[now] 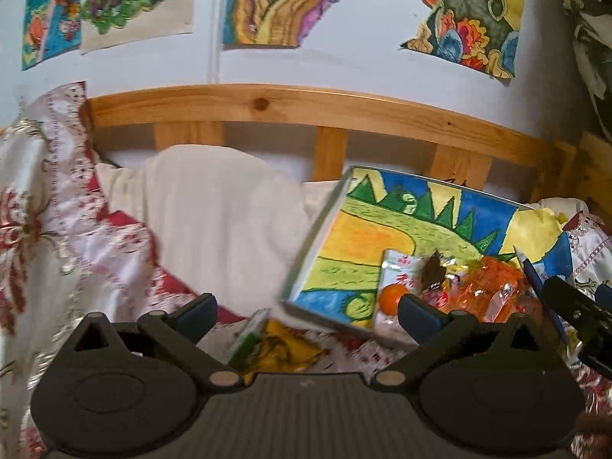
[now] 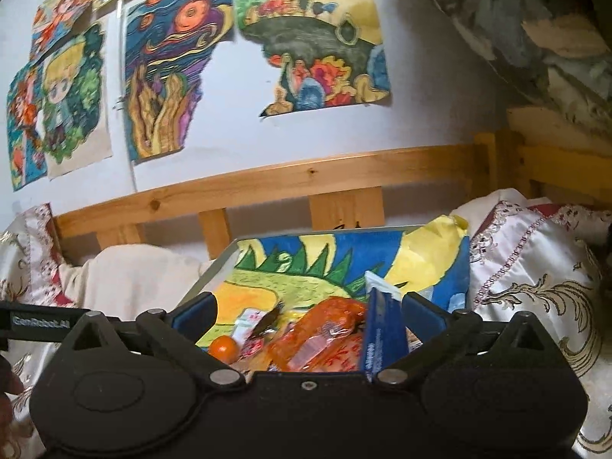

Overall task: Organize snacks
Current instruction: 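Withdraw both open tools from the tray back over the bedspread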

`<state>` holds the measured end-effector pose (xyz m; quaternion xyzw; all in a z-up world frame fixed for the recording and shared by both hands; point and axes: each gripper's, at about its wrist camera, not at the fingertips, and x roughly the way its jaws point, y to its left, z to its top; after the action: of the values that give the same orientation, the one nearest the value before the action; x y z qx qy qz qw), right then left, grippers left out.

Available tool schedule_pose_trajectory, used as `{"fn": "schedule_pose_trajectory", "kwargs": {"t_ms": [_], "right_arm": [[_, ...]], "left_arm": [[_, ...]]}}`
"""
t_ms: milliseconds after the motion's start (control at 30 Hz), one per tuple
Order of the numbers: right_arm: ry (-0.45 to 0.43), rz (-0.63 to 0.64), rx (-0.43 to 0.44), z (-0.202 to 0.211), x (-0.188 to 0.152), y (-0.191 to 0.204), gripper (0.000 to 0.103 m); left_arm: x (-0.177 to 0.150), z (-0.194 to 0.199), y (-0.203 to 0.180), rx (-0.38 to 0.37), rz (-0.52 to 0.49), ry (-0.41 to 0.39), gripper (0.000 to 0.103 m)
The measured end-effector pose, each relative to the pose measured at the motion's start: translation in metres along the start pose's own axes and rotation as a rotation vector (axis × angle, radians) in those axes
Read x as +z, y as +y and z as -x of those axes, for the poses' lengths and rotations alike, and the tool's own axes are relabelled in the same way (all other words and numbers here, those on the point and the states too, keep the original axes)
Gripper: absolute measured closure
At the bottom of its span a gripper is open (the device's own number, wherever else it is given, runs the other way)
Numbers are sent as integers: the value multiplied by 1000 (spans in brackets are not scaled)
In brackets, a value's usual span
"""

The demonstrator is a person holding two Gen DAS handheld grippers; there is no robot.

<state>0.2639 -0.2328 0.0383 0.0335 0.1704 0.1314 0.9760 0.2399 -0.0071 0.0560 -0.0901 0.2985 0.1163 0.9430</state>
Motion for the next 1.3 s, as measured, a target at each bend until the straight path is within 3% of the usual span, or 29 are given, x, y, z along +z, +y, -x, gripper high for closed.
{"fn": "schedule_pose_trajectory", "kwargs": {"t_ms": [400,900,1300], "right_arm": [[53,88,92,30,-17,45,1],[190,181,165,65,-57,95,1],[340,179,173,77,-82,96,1]], "left_arm": [[-33,54,42,55,38,13,1],[-83,99,80,96,93,-19,1],[-106,103,80,99,5,-16,1]]}}
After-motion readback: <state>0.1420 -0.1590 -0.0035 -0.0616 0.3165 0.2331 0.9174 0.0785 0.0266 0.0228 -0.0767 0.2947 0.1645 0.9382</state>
